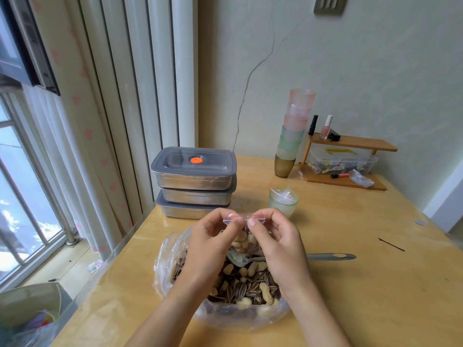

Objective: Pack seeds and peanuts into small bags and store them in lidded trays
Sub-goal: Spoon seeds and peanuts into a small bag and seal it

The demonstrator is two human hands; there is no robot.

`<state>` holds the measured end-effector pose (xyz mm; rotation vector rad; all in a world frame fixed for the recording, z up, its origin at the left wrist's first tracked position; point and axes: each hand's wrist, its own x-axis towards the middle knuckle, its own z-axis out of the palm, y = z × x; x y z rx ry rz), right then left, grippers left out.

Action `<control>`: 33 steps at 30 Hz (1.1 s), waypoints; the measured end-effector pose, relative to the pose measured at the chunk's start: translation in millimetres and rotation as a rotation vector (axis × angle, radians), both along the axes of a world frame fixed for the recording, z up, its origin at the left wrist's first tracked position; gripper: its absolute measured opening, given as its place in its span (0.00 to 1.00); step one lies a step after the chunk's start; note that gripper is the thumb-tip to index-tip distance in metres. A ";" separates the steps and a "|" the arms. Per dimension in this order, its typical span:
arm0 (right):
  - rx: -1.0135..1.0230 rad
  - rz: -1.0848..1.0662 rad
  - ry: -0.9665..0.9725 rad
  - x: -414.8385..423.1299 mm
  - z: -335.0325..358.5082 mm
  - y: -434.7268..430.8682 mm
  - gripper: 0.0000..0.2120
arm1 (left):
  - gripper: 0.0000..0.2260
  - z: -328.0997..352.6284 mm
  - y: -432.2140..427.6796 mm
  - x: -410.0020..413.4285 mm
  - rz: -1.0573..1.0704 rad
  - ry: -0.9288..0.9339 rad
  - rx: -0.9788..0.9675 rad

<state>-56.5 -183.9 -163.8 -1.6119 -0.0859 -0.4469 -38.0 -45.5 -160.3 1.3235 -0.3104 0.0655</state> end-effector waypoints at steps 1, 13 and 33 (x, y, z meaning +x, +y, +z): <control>-0.010 -0.009 0.005 0.2 0.1 0.0 0.07 | 0.07 -0.1 -0.1 -0.5 -0.006 0.007 0.006; 0.010 -0.108 0.047 3.2 -3.5 -5.9 0.06 | 0.05 -4.0 2.6 4.3 0.073 0.086 -0.034; -0.059 -0.016 0.024 -1.1 2.8 -3.4 0.06 | 0.05 -7.2 6.1 6.2 0.067 -0.031 0.107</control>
